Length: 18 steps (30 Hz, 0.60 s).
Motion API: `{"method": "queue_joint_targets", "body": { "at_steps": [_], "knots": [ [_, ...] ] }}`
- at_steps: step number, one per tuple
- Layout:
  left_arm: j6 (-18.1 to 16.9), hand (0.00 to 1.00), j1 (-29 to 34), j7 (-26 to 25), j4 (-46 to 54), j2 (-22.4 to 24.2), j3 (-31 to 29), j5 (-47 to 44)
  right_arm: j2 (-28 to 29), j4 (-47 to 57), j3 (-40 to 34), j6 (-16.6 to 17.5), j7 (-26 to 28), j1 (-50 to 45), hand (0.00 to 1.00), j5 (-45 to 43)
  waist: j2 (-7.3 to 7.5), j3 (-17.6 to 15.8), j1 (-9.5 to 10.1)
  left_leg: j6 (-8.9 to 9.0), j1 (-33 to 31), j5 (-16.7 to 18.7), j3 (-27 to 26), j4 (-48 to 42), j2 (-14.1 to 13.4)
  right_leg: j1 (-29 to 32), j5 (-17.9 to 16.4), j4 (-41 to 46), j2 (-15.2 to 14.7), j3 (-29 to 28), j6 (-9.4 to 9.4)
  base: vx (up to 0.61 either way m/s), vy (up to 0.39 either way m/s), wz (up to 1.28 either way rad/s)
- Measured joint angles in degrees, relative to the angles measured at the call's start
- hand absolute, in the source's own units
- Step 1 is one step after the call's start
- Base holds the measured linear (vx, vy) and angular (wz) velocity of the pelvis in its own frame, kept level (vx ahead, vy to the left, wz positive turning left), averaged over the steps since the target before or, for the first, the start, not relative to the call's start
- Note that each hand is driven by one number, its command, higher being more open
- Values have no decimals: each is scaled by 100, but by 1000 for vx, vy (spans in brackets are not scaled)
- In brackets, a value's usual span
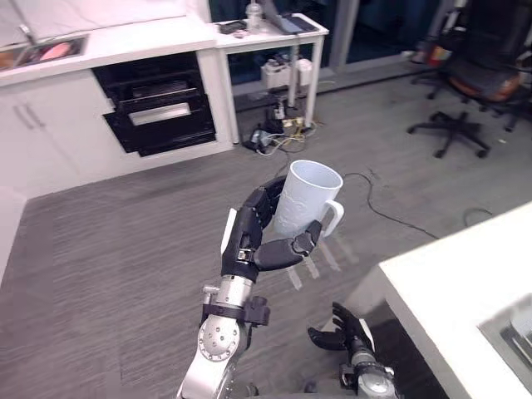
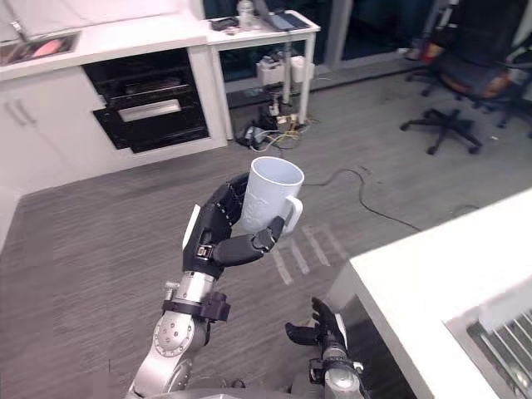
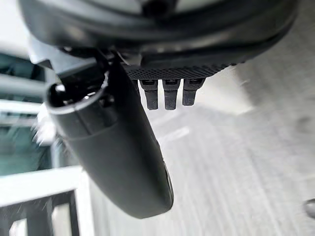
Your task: Walk over to the sink, pick up the cup, carry it to the dishwasher, place the cup inside the dishwasher, then close the dishwasher door
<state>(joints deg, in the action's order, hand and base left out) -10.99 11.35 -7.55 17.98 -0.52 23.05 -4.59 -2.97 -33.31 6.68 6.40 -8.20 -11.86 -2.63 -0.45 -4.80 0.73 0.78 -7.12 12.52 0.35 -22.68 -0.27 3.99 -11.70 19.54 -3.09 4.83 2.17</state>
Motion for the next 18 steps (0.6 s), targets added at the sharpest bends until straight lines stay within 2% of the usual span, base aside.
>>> {"method": "queue_joint_targets", "body": {
  "at_steps": [2,3,4,5,6,7,8,10,14,16,18],
  "knots": [
    [-3,30,-3,5,6,-2,-18,-5,4,121,61,15,-46,-6,90,2,32,-30,45,21,-176,59,-379,-445,-117,-215,2,-172,0,140,-3,69,2,51],
    [-4,30,-1,1,5,-9,-32,-13,10,194,70,26,-63,-7,90,5,24,-24,125,-26,-269,175,-813,-662,-281,-331,2,-280,17,201,-4,77,75,33],
    [-25,30,-6,-5,6,-31,-40,-74,19,196,65,49,-93,13,90,6,-50,24,162,-172,-254,275,-1123,-599,-359,-381,2,-340,45,240,-3,62,100,32],
    [-35,30,-5,-9,6,-63,-28,-117,20,180,59,59,-105,25,90,7,-58,58,164,-207,-224,296,-1176,-407,-330,-381,-1,-395,47,283,5,48,134,47],
    [-43,30,-27,-11,3,-129,-15,-125,54,117,50,68,-114,54,90,7,36,72,138,-363,-168,202,-1169,-75,-191,-374,18,-512,-38,332,34,26,146,36],
    [-64,30,10,-49,-14,-216,-12,-148,116,-27,47,71,-118,76,90,12,170,51,201,-354,-37,104,-1266,338,-59,-398,139,-708,-157,292,123,24,147,24],
    [-79,30,-5,-93,-143,-330,-12,-212,153,-143,58,71,-106,116,90,60,188,78,232,-302,17,23,-1571,486,-92,-457,243,-909,-211,263,197,45,140,7],
    [-69,30,-23,-102,-383,-412,8,-223,138,-405,51,66,-107,128,90,83,172,82,139,-519,94,-160,-1477,736,147,-512,272,-1064,-320,235,215,85,140,29],
    [-42,30,19,-102,-472,-557,76,-222,109,-742,40,46,-97,159,90,215,173,81,95,-572,128,-230,-1382,886,350,-489,272,-1012,-453,103,215,71,129,22],
    [-42,30,29,-102,-465,-556,80,-221,90,-890,43,45,-96,265,90,231,169,81,95,-579,212,-235,-1390,997,377,-350,243,-707,-468,-29,174,44,107,-3],
    [-42,30,43,-92,-464,-557,99,-219,44,-894,40,46,-100,300,90,280,168,79,68,-654,368,-283,-1353,1181,455,-109,124,-39,-526,-115,73,37,93,7]
  ]
}}
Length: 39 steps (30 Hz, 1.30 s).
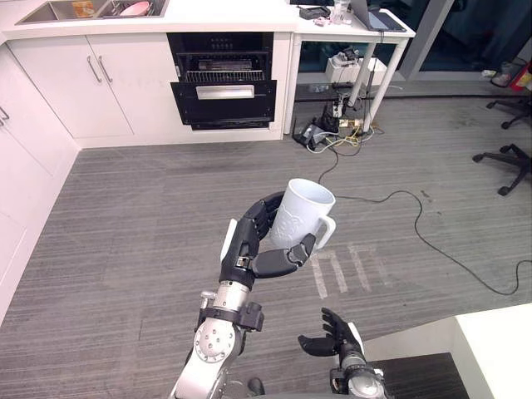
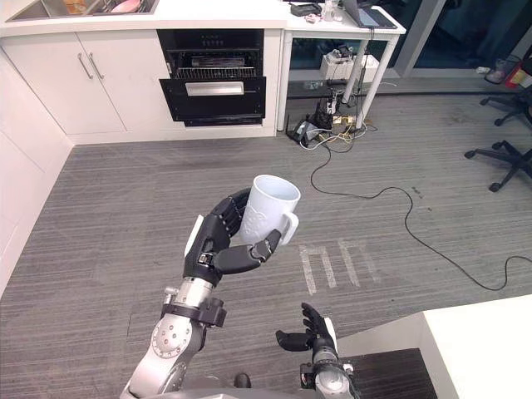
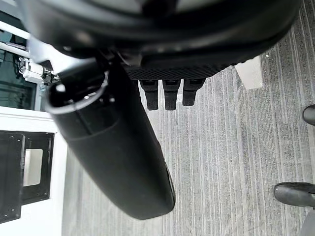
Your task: Walk over to the sink, pick up the cup, carry it to the dishwasher, place the cup inside the dishwasher, then close the dishwasher door
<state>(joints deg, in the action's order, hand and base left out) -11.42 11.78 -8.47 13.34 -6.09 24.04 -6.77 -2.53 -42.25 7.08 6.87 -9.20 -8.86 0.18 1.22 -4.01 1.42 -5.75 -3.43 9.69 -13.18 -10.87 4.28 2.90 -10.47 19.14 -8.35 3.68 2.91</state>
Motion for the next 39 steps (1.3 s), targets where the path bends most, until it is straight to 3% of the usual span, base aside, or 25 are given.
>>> {"method": "queue_joint_targets", "body": {
  "at_steps": [2,5,7,8,9,10,13,17,18,24,27,34,39],
  "knots": [
    [0,30,8,0,1,1,-1,0,-43,5,-1,1,1,-19,90,22,-24,-15,-96,-63,156,-54,192,125,86,160,-91,554,-25,-142,-102,47,35,38],
    [-1,30,-44,-10,3,2,-3,-1,-44,6,5,0,2,-96,90,187,-50,-32,-230,-126,245,-112,557,203,106,477,-593,956,376,-897,-166,40,-29,59],
    [-9,30,-55,-44,3,7,-20,-2,-48,40,13,1,-1,-90,90,223,-27,-19,-230,-116,256,-117,756,187,188,786,-653,890,612,-1193,-121,44,-66,65],
    [-9,30,-52,-46,3,15,-16,-1,-54,71,14,0,-5,-92,90,224,1,-13,-236,-111,282,-114,845,171,267,809,-571,710,594,-1217,-112,87,-84,58],
    [-9,30,-39,-49,2,41,-23,-1,-58,119,24,-1,1,-92,90,224,27,-4,-205,-78,350,-93,867,166,337,805,-247,511,566,-1268,-13,92,-78,43],
    [1,30,-13,-57,-5,71,-24,-1,-65,130,35,-2,3,-90,90,229,-15,21,-198,-47,362,-74,914,158,331,756,-228,472,569,-1245,46,108,-80,25],
    [-21,30,61,-66,14,157,-109,-3,-68,368,183,8,4,-38,90,279,-206,159,-47,129,361,0,907,203,-2,423,158,-286,842,-1173,-106,102,-91,-6],
    [-21,30,134,-94,-3,179,-240,-4,-91,463,225,26,-4,-10,90,396,-131,231,-74,288,417,-11,852,357,-195,210,425,-816,1009,-1197,-215,84,-83,-12],
    [-18,30,514,-162,-39,49,-674,-7,-203,195,242,17,1,150,90,399,11,342,-96,272,287,-372,699,563,-253,6,1307,-1847,1031,-1400,-192,0,0,0],
    [-18,30,487,-173,-67,55,-674,-37,-201,187,230,21,7,139,90,393,4,336,-105,305,320,-348,509,515,-279,15,1351,-1879,1060,-1567,-185,-2,0,-13],
    [-15,30,240,-79,-497,111,-663,-186,-198,-134,88,17,22,106,90,313,-22,315,-257,316,295,-341,574,465,-285,-67,1398,-2043,954,-1104,-196,-42,-14,5],
    [287,30,218,85,-1245,281,-678,-586,-276,-474,-303,-98,69,-171,90,-359,-199,205,-332,460,317,-425,886,547,-367,-239,1478,-2246,834,34,-309,-7,-56,21],
    [298,30,285,167,-1127,275,-678,-683,-275,53,-403,-94,48,-40,90,-511,-198,170,-233,552,370,-590,1171,755,-402,-308,1420,-2203,870,311,-386,1,-56,35]
  ]
}}
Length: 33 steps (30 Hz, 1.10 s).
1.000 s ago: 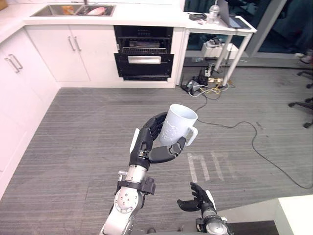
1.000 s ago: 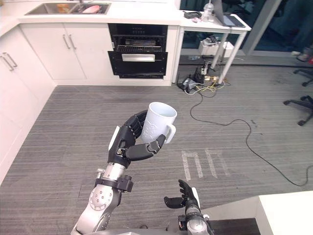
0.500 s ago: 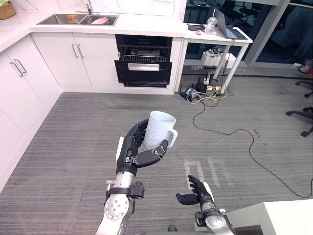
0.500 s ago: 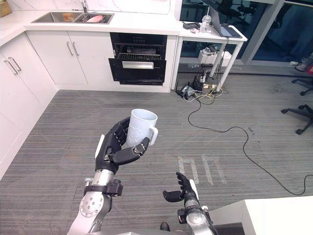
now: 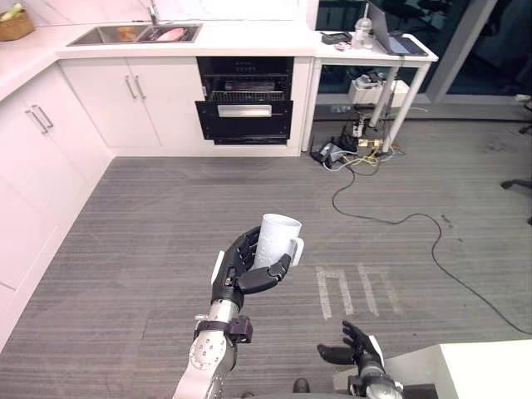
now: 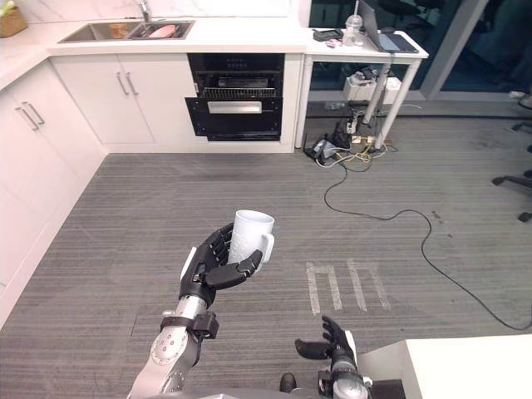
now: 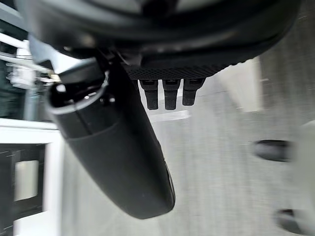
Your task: Walk over to the sink, pick up the cup, carry it to the dishwasher, place the cup inside the dishwasher, then close the dishwasher door
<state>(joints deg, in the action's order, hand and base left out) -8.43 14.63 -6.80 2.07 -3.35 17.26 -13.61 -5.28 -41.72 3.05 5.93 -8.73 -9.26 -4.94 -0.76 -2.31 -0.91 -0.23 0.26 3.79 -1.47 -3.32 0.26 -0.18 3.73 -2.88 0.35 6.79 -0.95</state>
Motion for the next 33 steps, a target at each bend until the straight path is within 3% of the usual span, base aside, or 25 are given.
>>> {"method": "queue_joint_targets", "body": {
  "at_steps": [3,6,8,13,16,18,19,20,21,23,25,26,27,28,29,30,31,32,33],
  "knots": [
    [-6,30,-5,-6,225,0,-6,-52,5,340,-35,145,-54,147,90,3,2,-175,67,89,-253,236,90,-392,-51,0,-156,154,-23,277,-30,-71,-25,49],
    [-21,30,-63,-13,276,49,5,-108,-41,421,-55,185,-193,218,90,9,-36,-315,106,170,-534,352,-883,-829,-517,8,-352,296,-84,690,3,-44,-15,67],
    [-23,30,-72,-39,277,56,-2,-109,-69,438,-59,185,-277,219,90,10,-65,-357,141,161,-630,385,-1120,-976,-623,69,-502,499,-159,880,63,48,60,56],
    [-25,30,-47,-91,366,28,-136,-107,6,828,-171,185,-353,257,90,24,-65,-365,210,49,-670,617,-1159,-1116,-424,388,-1036,1320,-513,902,303,136,128,13],
    [-30,30,31,-76,733,46,-26,-97,-16,891,-261,191,-388,371,90,118,-52,-377,135,-127,-485,946,-1045,-1308,-19,888,-1701,3133,-1193,832,616,209,165,26],
    [-40,30,-4,-62,854,25,21,-94,19,891,-265,189,-386,403,90,190,-4,-411,110,-186,-287,981,-924,-1199,150,1196,-1669,4062,-1380,633,606,278,157,42],
    [-89,30,-2,-63,897,-15,77,-93,95,894,-264,182,-378,385,90,227,108,-485,90,-271,-10,1025,-800,-1082,270,1398,-1453,4869,-1465,285,515,284,92,58],
    [-88,30,6,-70,876,-53,116,-92,135,897,-250,182,-371,317,90,233,89,-500,53,-331,154,1090,-657,-1077,260,1601,-1383,5359,-1374,-10,430,291,30,66],
    [-89,30,9,-79,872,-95,146,-90,160,924,-216,183,-363,249,90,235,50,-484,28,-346,248,1155,-512,-1061,222,1708,-1656,5518,-1170,-231,430,291,-14,75],
    [-193,30,-15,-123,896,-88,160,-90,228,1138,-160,183,-360,180,90,234,90,-469,-3,-330,374,1216,-255,-917,197,2116,-2003,5256,-803,-387,355,339,-39,62],
    [-198,30,-57,-191,864,-121,246,-90,250,1281,-159,184,-363,191,90,233,-11,-508,-46,-279,618,1267,-12,-677,96,2441,-2026,4446,-499,-278,298,331,-75,53],
    [-202,30,-69,-193,864,-128,272,-91,250,1315,-157,183,-364,190,90,232,-18,-507,-78,-247,668,1286,63,-622,74,2495,-1978,4083,-439,-239,308,409,-108,80],
    [-226,30,-100,-193,858,-142,324,-92,255,1381,-140,183,-369,181,90,231,48,-479,-120,-132,732,1369,168,-595,115,2509,-1415,3275,-371,-176,197,467,-135,90],
    [-232,30,-147,-188,694,-73,409,-94,184,1392,-117,183,-378,166,90,230,-87,-478,-144,-28,860,1522,290,-654,-13,2348,-968,3290,-342,-88,108,490,-137,76],
    [-225,30,-138,-189,625,-45,456,-94,153,1390,-107,159,-378,172,90,231,-182,-444,-94,-2,857,1532,274,-757,-109,2243,-1029,3245,-275,-6,49,514,-149,52],
    [-214,30,-133,-189,566,4,457,-95,83,1485,-58,134,-372,183,90,231,-290,-470,-106,75,738,1529,225,-1263,-256,1946,-1093,3032,-170,142,-19,498,-141,24],
    [-206,30,-141,-188,543,26,454,-96,82,1608,-19,117,-372,137,90,230,-305,-480,-108,149,614,1487,191,-1677,-293,1768,-1111,2898,-130,209,-46,495,-150,36],
    [-199,30,-139,-184,530,74,449,-97,82,1947,83,111,-378,-51,90,231,-309,-499,-77,420,221,1239,43,-2930,-435,1327,-1137,2618,-56,278,-89,589,-169,27],
    [-201,30,-123,-161,551,135,439,-98,75,2350,201,119,-386,-259,90,230,-299,-538,6,529,-240,748,-120,-4283,-653,812,-1201,2326,-7,271,-144,481,-124,18]
  ]
}}
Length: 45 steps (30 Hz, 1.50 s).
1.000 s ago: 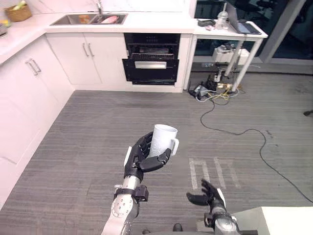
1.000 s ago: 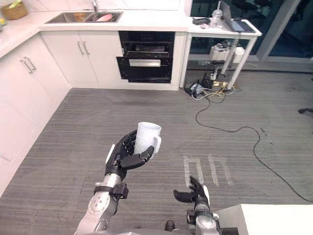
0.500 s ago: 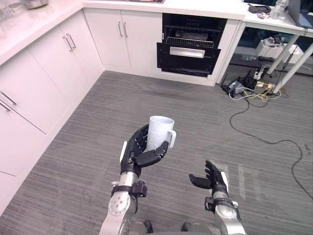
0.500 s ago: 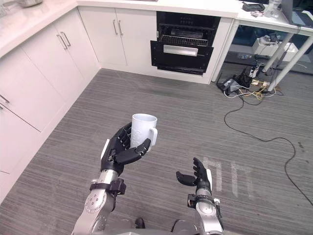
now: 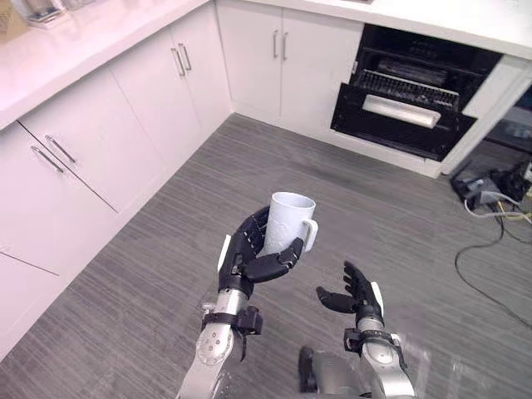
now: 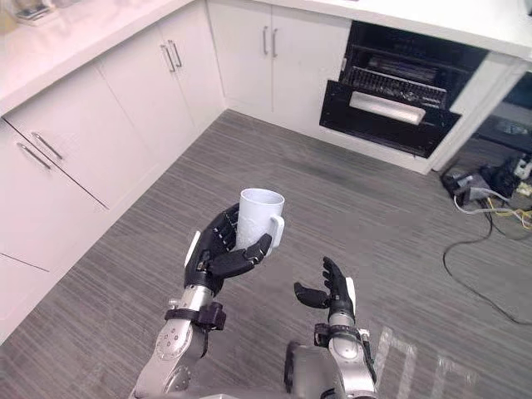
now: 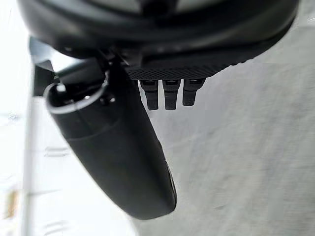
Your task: Walk over to the sink, pick up the cup, carry it to the dishwasher, place the cup inside the dishwasher, then close the dishwasher door
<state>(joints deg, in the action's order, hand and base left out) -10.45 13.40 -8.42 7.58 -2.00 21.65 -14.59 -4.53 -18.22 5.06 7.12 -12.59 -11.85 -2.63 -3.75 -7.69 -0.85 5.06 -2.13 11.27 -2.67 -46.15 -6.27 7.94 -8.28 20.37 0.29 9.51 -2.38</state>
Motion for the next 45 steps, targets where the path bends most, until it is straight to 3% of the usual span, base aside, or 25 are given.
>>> {"method": "queue_joint_targets", "body": {
  "at_steps": [2,5,8,10,11,12,14,15,16,18,19,23,25,27,28,31,32,33,36,37,40,41,42,43,45],
  "knots": [
    [-4,30,50,12,194,75,2,-3,3,387,60,47,-28,-50,90,-2,2,-6,138,-134,-759,234,-472,-1356,-508,-699,-70,-454,85,-9,-25,477,-82,0],
    [-47,30,63,126,350,151,9,-2,1,557,13,149,-95,93,90,-1,31,-6,333,-356,-1599,634,-693,-901,-709,-1093,-151,-807,15,-148,74,290,29,-14],
    [-47,30,64,129,296,149,-12,2,-15,147,-63,159,-119,341,90,-1,67,-22,407,-249,-1957,485,-356,1105,-247,-1355,-404,-873,-325,-287,388,361,229,-18],
    [-43,30,75,122,280,133,-69,2,-43,-228,-130,135,-124,456,90,-2,60,-13,442,-193,-1905,-414,-220,1998,-36,-1445,-635,-854,-482,-476,634,327,263,-36],
    [-42,30,88,117,278,94,-105,3,-19,-396,-129,103,-133,487,90,-2,88,10,477,-370,-1828,-600,-316,1933,61,-1518,-729,-857,-605,-610,681,350,267,-38],
    [-39,30,75,99,278,67,-217,3,25,-477,-105,59,-125,479,90,-3,233,33,452,-508,-1924,-300,-443,1637,182,-1526,-797,-815,-793,-744,709,538,398,-37],
    [-19,30,75,55,254,37,-308,2,57,-547,-80,48,-109,466,90,1,292,12,450,-663,-1927,147,-609,1255,254,-1333,-860,-234,-950,-985,820,496,360,-26],
    [9,30,75,24,205,-47,-300,4,87,-595,-86,32,-106,468,90,2,326,11,418,-752,-1733,357,-719,1231,350,-954,-845,769,-1071,-1135,996,531,340,-23],
    [30,30,80,-6,84,-196,-300,7,176,-603,-80,-10,-85,468,90,6,409,-7,334,-839,-1267,505,-835,1436,515,-410,-757,2344,-1192,-1354,1382,540,299,-16],
    [80,30,139,-35,52,-272,-300,10,250,-603,-60,-13,-61,467,90,9,426,-17,240,-899,-806,557,-878,1723,587,-83,-786,3224,-1139,-1359,1320,363,121,-13],
    [80,30,187,-47,65,-276,-295,15,293,-591,-4,-12,-34,488,90,58,422,-16,236,-905,-370,563,-944,2090,587,275,-875,3648,-1042,-1180,1128,415,92,-27],
    [57,30,116,-45,252,-277,-141,20,481,-286,39,1,2,489,90,181,454,2,127,-775,522,649,-1074,2875,490,1321,-1087,2779,-661,-479,727,403,13,-23],
    [53,30,27,-38,255,-275,2,40,440,-268,33,9,2,498,90,179,472,25,61,-647,833,720,-1069,3136,489,1558,-822,1551,-454,-384,503,443,-47,5],
    [18,30,-12,-17,136,-216,100,127,363,-403,32,4,4,455,90,180,454,88,-77,-395,1147,907,-851,3215,449,1444,482,669,-271,-358,127,527,-93,33],
    [27,30,-6,-20,65,-172,132,126,327,-478,32,-19,3,455,90,180,341,125,-62,-372,1183,917,-825,3181,323,1380,436,691,-185,-266,59,660,-142,25],
    [36,30,-29,-11,-69,-54,115,124,228,-391,38,-64,18,291,90,179,192,131,-65,-116,907,643,-659,1848,-33,779,155,433,53,-47,-128,546,-155,11],
    [45,30,4,-2,-71,0,101,118,227,-91,58,-66,15,50,90,178,169,112,-35,-57,526,117,-567,637,-211,286,90,147,127,-14,-162,451,-121,4],
    [33,30,59,24,-27,58,70,119,223,244,112,-52,0,-123,90,168,156,103,17,-73,60,-186,-596,-590,-441,-206,4,-211,189,-92,-154,523,-130,-11],
    [22,30,164,108,132,129,51,111,238,570,157,-2,-15,-79,90,157,98,141,249,-271,-928,344,-777,-1469,-801,-788,-124,-663,325,-415,-235,304,-3,-48],
    [11,30,204,153,179,135,27,112,230,553,168,36,-13,21,90,158,131,133,340,-379,-1236,552,-786,-1110,-768,-924,-193,-753,285,-621,-193,360,72,-80],
    [14,30,283,162,162,136,-19,115,201,249,180,52,-16,275,90,158,145,135,432,-280,-1624,613,-423,549,-359,-1152,-435,-761,43,-1003,22,304,165,-63],
    [13,30,303,163,152,138,-19,115,147,38,169,61,-27,344,90,158,141,139,431,-218,-1625,333,-187,1591,-133,-1240,-579,-742,-75,-1142,165,438,316,-60],
    [12,30,301,165,139,137,-26,117,100,-147,145,60,-31,389,90,160,127,145,435,-159,-1577,-297,-16,2265,-32,-1284,-723,-690,-153,-1262,285,516,368,-72],
    [12,30,323,147,107,89,-51,119,86,-456,133,26,-41,459,90,160,167,221,465,-363,-1396,-961,-65,2467,140,-1329,-829,-632,-272,-1496,452,469,324,-55],
    [25,30,272,97,86,44,-172,118,150,-598,127,-23,-63,457,90,160,360,245,359,-639,-1521,-760,-200,2156,350,-1382,-845,-706,-567,-1624,518,430,262,-20]
  ]
}}
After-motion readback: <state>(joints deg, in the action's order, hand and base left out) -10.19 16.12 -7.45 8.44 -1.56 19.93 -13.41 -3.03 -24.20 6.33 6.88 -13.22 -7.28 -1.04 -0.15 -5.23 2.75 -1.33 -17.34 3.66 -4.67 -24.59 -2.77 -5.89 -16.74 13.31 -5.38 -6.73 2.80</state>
